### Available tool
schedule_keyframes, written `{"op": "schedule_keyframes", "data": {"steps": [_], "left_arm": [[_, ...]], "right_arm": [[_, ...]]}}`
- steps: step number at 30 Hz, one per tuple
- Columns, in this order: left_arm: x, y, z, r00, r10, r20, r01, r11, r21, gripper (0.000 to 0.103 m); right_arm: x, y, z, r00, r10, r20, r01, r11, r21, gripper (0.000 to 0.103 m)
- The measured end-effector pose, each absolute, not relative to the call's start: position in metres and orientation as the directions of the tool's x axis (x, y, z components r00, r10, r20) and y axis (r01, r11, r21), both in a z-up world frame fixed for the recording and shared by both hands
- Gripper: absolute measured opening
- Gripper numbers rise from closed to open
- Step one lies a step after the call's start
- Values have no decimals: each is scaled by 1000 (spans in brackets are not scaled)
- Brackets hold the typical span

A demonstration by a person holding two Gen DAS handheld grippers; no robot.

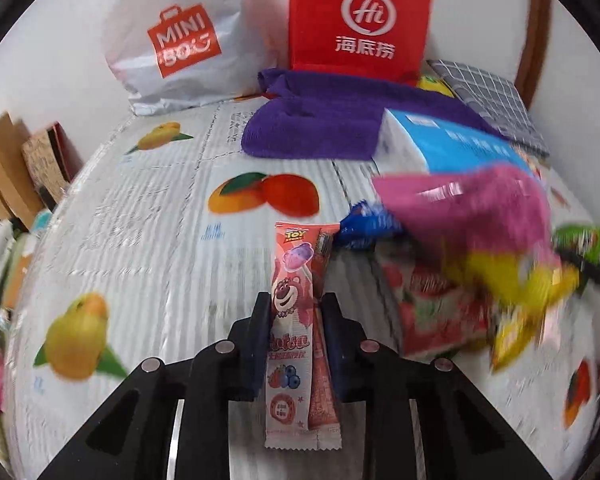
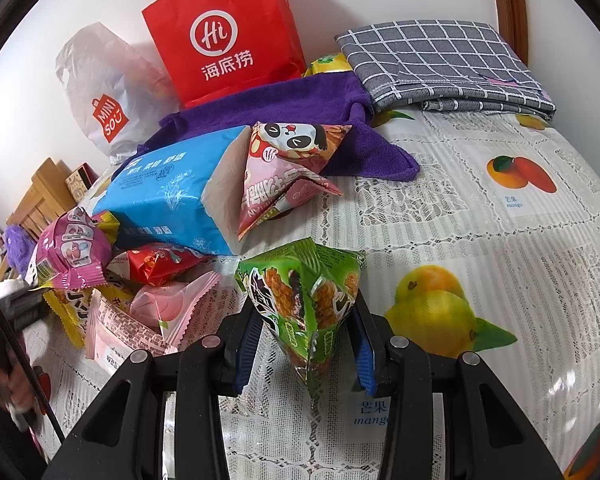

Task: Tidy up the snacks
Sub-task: 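Grasp the pink Lotso stick pack with the left gripper while the right holds the green pack, then lift both held packs and carry them over the purple towel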

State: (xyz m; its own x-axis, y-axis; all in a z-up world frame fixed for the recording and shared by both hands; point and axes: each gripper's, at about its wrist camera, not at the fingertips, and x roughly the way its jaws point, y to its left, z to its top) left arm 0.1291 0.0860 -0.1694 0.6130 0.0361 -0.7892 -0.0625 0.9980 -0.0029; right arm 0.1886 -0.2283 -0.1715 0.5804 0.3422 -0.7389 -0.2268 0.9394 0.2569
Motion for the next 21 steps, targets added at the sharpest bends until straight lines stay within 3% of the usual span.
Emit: {"op": "schedule_keyframes", "data": {"steps": [7,17,21], "left_arm": [[127,86,-168,610,39,-791,-67,998,-3,27],[126,90,-170,614,9,-789,-73,996,-45,27],[124,97,-170,620,-5,-785,-88,993,-76,22]], "right_arm": [[188,-224,-172,583,319,-747,-225,947,229,42],[189,-241,-174,587,389,-710,-189,919,347,40],[183,-240,-169,612,358,-705,-194,932,305,38]]}}
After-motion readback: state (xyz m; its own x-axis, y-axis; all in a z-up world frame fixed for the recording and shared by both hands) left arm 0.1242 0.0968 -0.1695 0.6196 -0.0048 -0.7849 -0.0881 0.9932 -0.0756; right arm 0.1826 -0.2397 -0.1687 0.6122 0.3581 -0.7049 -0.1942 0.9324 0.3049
